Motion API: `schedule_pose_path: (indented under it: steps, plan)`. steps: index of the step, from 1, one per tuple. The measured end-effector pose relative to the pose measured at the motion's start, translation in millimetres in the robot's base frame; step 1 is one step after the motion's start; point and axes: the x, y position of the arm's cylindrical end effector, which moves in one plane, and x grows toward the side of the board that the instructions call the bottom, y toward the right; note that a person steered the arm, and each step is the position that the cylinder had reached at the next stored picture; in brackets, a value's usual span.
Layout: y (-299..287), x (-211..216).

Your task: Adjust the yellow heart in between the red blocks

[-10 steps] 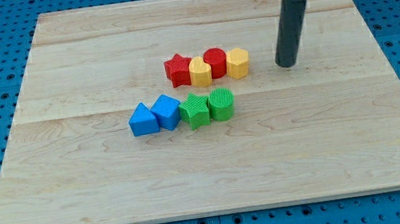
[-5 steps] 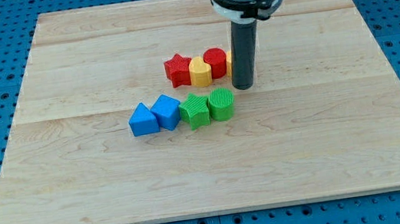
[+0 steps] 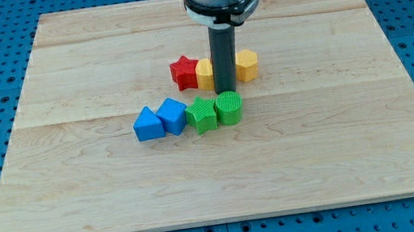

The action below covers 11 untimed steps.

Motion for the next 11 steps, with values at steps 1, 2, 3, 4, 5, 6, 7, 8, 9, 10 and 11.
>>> schedule_pose_path:
  steps: [1,2,3,4,5,6,7,8,9,10,11]
  plan:
    - [-3.3,0.0]
    - [-4.0,0.0]
    - [-4.0,-1.5]
    - [-4.0,-4.7]
    - [-4.0,-7.8]
    - [-4.6,-8.6]
    - [-7.7,-8.6]
    - [-12.7,-8.6]
    - [-12.7,-8.6]
    - [-14.7,-8.7]
    - [-18.2,-14.7]
